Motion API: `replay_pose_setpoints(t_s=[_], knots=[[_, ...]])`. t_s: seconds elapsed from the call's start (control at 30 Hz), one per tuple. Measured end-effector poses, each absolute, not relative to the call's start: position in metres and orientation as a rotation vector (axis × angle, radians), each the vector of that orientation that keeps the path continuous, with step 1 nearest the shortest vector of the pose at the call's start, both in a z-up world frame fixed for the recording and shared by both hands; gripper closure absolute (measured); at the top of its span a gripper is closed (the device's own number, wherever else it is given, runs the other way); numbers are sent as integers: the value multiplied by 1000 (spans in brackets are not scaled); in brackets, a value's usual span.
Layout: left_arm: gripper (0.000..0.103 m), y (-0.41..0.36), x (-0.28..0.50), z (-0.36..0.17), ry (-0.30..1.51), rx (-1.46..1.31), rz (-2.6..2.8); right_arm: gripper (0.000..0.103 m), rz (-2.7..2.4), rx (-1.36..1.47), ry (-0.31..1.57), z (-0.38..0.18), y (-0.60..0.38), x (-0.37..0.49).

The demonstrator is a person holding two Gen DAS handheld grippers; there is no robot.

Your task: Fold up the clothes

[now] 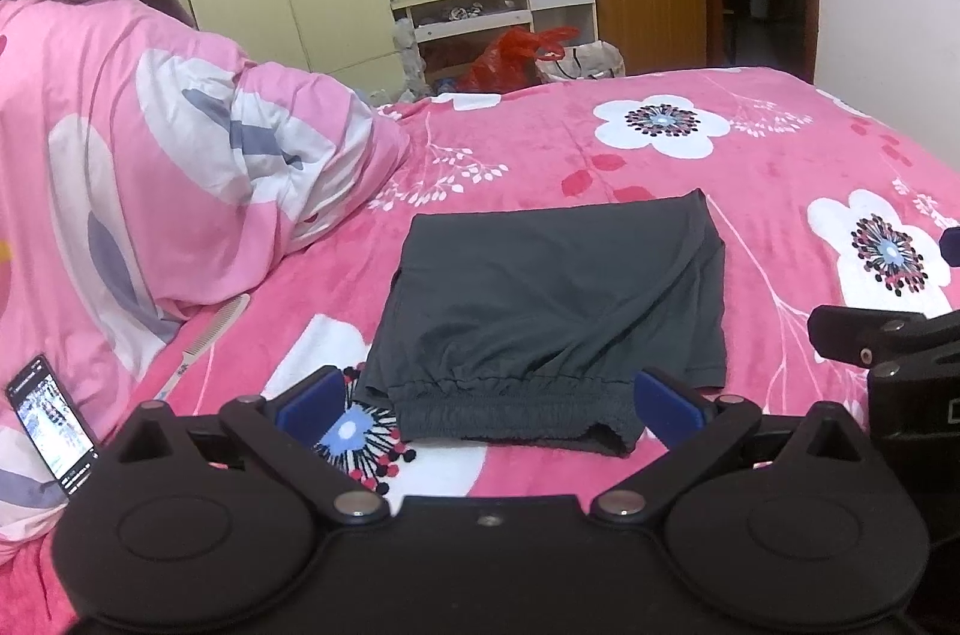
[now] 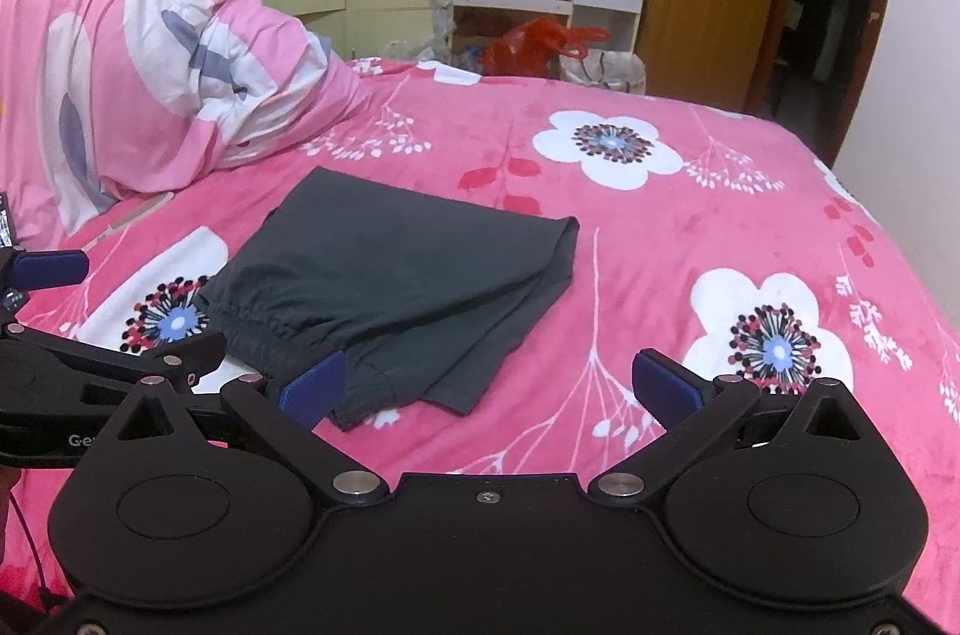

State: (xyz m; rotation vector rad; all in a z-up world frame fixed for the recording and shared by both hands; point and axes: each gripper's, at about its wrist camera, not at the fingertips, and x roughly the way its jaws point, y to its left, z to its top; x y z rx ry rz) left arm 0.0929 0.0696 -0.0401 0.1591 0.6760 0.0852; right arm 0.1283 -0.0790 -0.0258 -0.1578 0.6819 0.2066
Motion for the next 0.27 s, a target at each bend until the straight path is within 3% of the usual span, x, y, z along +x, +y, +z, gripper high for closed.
replay_pose_setpoints(t_s=[0.27], knots=[[0, 67, 94, -41, 675, 169, 90, 0, 205, -163, 688, -27, -79, 129]])
